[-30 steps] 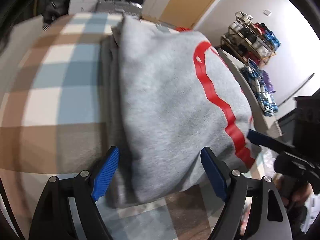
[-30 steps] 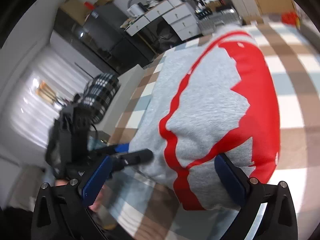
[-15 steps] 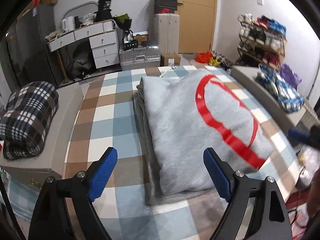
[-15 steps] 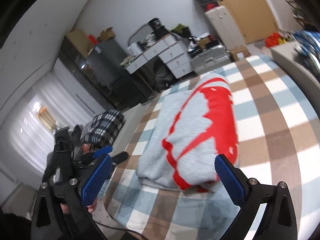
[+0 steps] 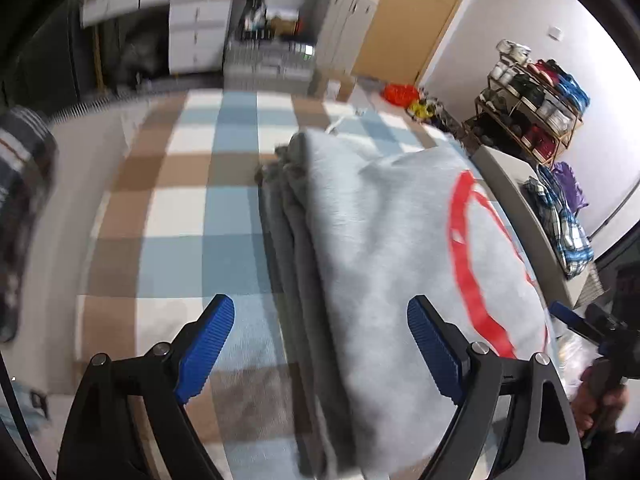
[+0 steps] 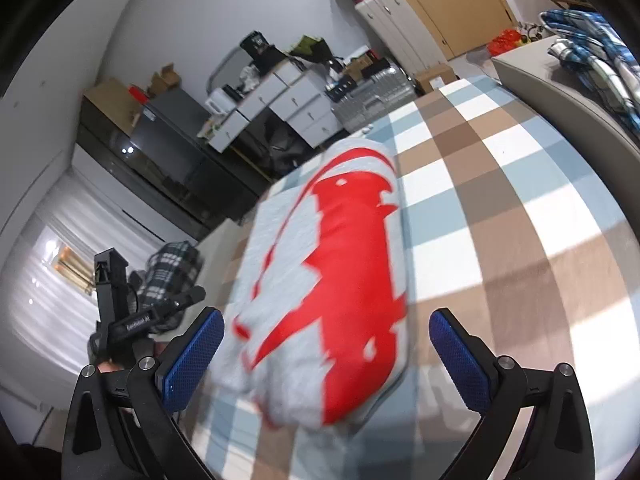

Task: Fold large clothes
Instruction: 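Grasp the folded hoodie with both grippers and lift it off the bed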

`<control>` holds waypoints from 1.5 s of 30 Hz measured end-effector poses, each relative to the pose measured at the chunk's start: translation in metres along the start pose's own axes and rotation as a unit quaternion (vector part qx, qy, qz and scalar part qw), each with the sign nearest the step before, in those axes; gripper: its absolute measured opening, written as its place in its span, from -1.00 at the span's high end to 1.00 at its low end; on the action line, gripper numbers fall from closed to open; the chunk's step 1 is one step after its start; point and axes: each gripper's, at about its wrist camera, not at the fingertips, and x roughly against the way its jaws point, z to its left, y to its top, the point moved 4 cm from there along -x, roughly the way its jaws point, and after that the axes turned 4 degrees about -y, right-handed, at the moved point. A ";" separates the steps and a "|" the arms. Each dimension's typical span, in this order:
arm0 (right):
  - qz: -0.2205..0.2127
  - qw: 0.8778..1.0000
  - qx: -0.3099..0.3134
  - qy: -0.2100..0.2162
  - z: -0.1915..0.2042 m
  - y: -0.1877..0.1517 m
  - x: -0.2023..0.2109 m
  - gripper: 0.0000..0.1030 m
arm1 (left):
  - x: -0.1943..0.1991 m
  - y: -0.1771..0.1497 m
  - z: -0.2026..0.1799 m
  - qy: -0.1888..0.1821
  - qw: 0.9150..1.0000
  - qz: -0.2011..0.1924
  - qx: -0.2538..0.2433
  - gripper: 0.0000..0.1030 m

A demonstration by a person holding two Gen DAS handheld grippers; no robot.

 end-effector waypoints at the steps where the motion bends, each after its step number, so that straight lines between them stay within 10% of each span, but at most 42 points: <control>1: 0.013 1.000 0.002 -0.004 -0.003 0.007 -0.009 -1.00 | -0.012 0.003 0.006 -0.014 0.999 0.027 0.009 -0.66; 15: 0.227 0.967 -0.080 0.080 -0.036 0.045 -0.122 -1.00 | -0.079 0.015 0.023 -0.190 0.955 0.187 0.127 -0.97; 26: 0.286 0.951 -0.081 0.084 -0.032 0.036 -0.148 -1.00 | -0.092 0.032 0.016 -0.269 0.910 0.273 0.157 -0.97; 40: 0.279 0.950 -0.085 0.107 -0.036 0.025 -0.142 -1.00 | -0.100 0.042 -0.011 -0.344 0.885 0.280 0.144 -0.97; 45: 0.272 0.952 -0.085 0.110 -0.032 0.029 -0.141 -1.00 | -0.086 0.053 -0.028 -0.358 0.891 0.255 0.109 -0.97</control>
